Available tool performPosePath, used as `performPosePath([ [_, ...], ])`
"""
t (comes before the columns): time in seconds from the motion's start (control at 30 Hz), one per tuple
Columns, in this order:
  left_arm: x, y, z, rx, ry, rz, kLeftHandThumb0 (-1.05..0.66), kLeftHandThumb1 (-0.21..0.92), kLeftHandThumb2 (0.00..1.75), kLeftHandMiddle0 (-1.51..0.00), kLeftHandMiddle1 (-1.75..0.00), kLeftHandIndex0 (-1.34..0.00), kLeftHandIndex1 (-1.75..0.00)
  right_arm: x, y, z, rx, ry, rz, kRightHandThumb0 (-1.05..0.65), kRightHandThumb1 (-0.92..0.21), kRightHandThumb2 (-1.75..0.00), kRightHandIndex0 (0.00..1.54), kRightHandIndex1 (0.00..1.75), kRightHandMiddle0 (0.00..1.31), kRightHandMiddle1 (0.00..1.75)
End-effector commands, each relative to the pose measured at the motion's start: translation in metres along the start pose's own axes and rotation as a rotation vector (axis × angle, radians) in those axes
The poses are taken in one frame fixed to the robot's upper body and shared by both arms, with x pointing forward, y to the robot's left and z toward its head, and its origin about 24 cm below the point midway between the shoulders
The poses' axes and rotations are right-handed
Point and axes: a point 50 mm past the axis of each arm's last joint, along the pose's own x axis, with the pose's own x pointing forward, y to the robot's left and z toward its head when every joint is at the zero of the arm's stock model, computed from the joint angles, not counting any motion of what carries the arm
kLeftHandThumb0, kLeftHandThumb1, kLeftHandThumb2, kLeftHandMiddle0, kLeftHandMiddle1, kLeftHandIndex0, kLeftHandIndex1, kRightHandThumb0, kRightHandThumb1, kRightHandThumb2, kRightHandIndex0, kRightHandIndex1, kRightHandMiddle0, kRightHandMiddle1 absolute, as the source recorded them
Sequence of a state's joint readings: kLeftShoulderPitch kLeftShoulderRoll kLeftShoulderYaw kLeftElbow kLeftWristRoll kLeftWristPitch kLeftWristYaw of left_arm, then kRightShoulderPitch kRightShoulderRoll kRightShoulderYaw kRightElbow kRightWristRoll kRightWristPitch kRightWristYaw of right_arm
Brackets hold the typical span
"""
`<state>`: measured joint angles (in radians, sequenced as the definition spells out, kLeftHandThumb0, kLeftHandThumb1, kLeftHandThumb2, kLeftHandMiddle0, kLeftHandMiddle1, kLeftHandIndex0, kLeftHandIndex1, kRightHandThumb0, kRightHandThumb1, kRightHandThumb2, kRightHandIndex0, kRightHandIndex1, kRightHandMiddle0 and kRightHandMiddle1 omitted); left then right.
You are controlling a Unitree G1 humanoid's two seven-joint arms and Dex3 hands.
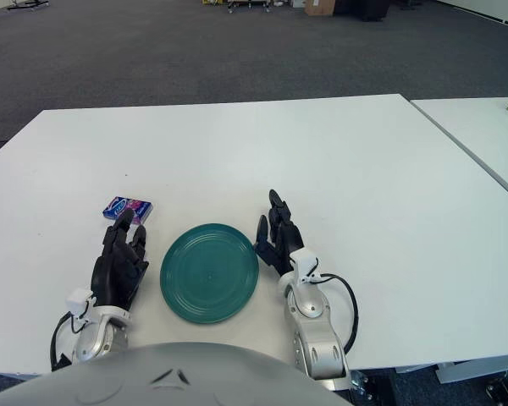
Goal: Put the gum into the plate.
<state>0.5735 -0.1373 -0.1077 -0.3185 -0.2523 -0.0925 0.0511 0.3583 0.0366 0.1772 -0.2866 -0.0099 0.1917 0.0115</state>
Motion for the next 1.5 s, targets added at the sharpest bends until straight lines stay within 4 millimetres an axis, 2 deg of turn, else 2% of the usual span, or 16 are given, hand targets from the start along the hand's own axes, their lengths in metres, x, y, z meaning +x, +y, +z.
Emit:
performPosePath([
  [0.0,0.011,-0.009,0.023,-0.075,-0.063,-0.014,-1.01,0.92,0.99,-0.3,-0.02,0.0,-0.57,-0.001,-0.003,-0.015,0.013,0.084,-0.011,-0.8,-0.92,-0.97,0.02,0.01,0.0,0.07],
  [0.13,0.023,-0.013,0.049,-0.143,-0.097,-0.028,-0.97,0.92,0.94,-0.31,-0.02,0.0,-0.62,0.001,-0.006,-0.015,0.014,0.08,-0.011,-0.8,-0.92,-0.97,0.02,0.01,0.0,0.08],
  [0.23,0.028,-0.014,0.057,-0.167,-0.1,-0.029,-0.94,0.92,0.88,-0.34,-0.02,0.0,-0.72,0.002,-0.008,-0.015,0.013,0.078,-0.01,-0.79,-0.92,-0.97,0.03,0.01,0.01,0.08],
  [0.43,0.053,-0.01,0.072,-0.019,-0.15,-0.037,-0.82,0.92,0.71,-0.43,-0.04,-0.05,-0.82,0.004,-0.012,-0.015,0.008,0.074,0.0,-0.79,-0.92,-0.96,0.03,0.01,0.0,0.1],
  [0.47,0.059,-0.008,0.075,0.04,-0.16,-0.044,-0.81,0.92,0.69,-0.43,-0.04,-0.06,-0.83,0.004,-0.013,-0.015,0.009,0.073,0.001,-0.79,-0.92,-0.96,0.03,0.01,0.0,0.1],
  [0.53,0.079,0.0,0.084,0.279,-0.183,-0.081,-0.76,0.92,0.63,-0.44,-0.04,-0.05,-0.84,0.005,-0.014,-0.015,0.01,0.067,-0.001,-0.8,-0.92,-0.96,0.02,0.0,0.0,0.1],
  [0.6,0.089,0.006,0.088,0.437,-0.189,-0.119,-0.74,0.92,0.6,-0.44,-0.04,-0.04,-0.84,0.005,-0.014,-0.015,0.011,0.064,-0.002,-0.8,-0.92,-0.96,0.02,0.0,0.0,0.1],
  [0.7,0.094,0.011,0.092,0.642,-0.179,-0.218,-0.73,0.92,0.56,-0.45,-0.04,-0.02,-0.83,0.005,-0.016,-0.015,0.015,0.061,-0.002,-0.8,-0.92,-0.96,0.02,0.0,0.0,0.1],
  [0.77,0.095,0.01,0.092,0.698,-0.18,-0.252,-0.73,0.92,0.53,-0.45,-0.04,-0.01,-0.84,0.005,-0.016,-0.016,0.017,0.061,-0.002,-0.8,-0.92,-0.97,0.02,0.0,0.0,0.1],
  [0.8,0.095,0.009,0.093,0.76,-0.181,-0.289,-0.74,0.89,0.44,-0.49,-0.04,-0.11,-0.78,0.005,-0.017,-0.016,0.019,0.061,-0.002,-0.8,-0.92,-0.97,0.02,0.0,0.0,0.1],
  [0.93,0.105,0.017,0.098,1.085,-0.144,-0.435,-0.82,0.91,0.41,-0.43,-0.01,-0.03,-0.81,0.004,-0.019,-0.017,0.025,0.064,-0.007,-0.8,-0.92,-0.97,0.03,0.0,0.0,0.11],
  [1.23,0.131,0.025,0.1,1.468,-0.148,-0.529,-0.93,0.92,0.38,-0.35,0.0,0.0,-0.78,0.003,-0.02,-0.017,0.023,0.064,-0.009,-0.8,-0.92,-0.96,0.04,0.01,0.0,0.15],
  [1.47,0.149,0.035,0.096,1.577,-0.084,-0.566,-0.98,0.92,0.36,-0.29,0.0,0.0,-0.79,0.002,-0.021,-0.017,0.021,0.057,-0.016,-0.79,-0.92,-0.96,0.05,0.01,0.0,0.18],
])
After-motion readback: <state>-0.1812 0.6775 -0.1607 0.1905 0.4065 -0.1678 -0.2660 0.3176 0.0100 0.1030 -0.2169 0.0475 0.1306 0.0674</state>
